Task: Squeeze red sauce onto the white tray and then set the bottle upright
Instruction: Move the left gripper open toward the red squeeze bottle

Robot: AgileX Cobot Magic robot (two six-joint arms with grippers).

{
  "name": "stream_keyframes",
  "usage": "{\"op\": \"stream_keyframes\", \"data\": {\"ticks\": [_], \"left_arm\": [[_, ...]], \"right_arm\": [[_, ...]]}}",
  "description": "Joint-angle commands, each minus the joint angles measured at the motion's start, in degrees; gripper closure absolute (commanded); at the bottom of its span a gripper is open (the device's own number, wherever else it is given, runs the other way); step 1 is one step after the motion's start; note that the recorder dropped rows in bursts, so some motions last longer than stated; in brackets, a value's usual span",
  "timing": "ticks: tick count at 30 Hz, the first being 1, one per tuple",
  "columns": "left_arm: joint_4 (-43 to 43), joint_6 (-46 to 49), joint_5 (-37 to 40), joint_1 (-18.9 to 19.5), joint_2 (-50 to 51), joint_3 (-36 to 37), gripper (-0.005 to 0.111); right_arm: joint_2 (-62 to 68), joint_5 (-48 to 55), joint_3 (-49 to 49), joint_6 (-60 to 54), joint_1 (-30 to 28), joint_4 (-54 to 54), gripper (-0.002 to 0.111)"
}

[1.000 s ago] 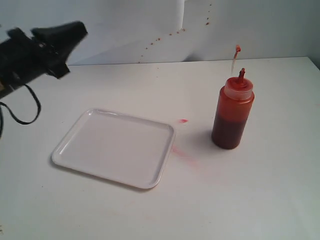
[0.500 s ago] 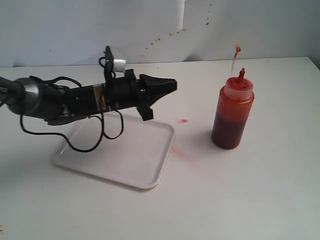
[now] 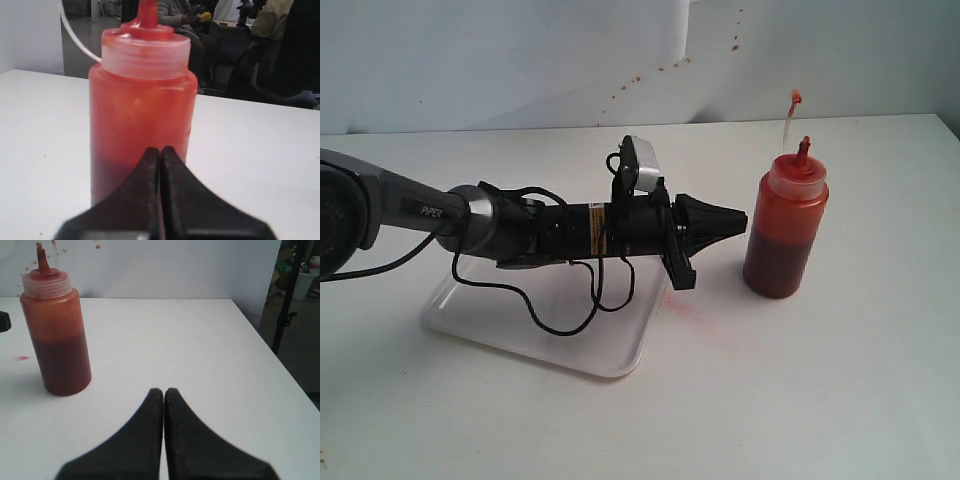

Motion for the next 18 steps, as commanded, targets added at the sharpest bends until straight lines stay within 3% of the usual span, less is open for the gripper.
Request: {"op": "stream_keyframes", "data": {"ticks": [1, 4, 7, 8, 18], "left_arm": [[0.6, -0.3, 3.9, 0.0, -0.2, -0.3, 0.088], [2.0, -0.3, 5.2, 0.0, -0.2, -0.3, 0.056], [0.4, -0.3, 7.8, 0.0, -0.2, -0.3, 0.009], [0.3, -0.6, 7.9, 0.0, -0.2, -0.3, 0.002], [0.6, -0.5, 7.8, -1.0, 1.4, -0.3, 0.003]], "right_arm": [[-0.3, -0.5, 0.2, -0.1, 0.1, -0.7, 0.107], [-0.3, -0.5, 0.2, -0.1, 0.1, -0.7, 0.107], [-0.3, -0.5, 0.2, -0.1, 0.1, -0.7, 0.107], [-0.3, -0.5, 0.2, -0.1, 0.1, -0.7, 0.107], [-0.3, -0.5, 0.2, -0.1, 0.1, -0.7, 0.107]]}}
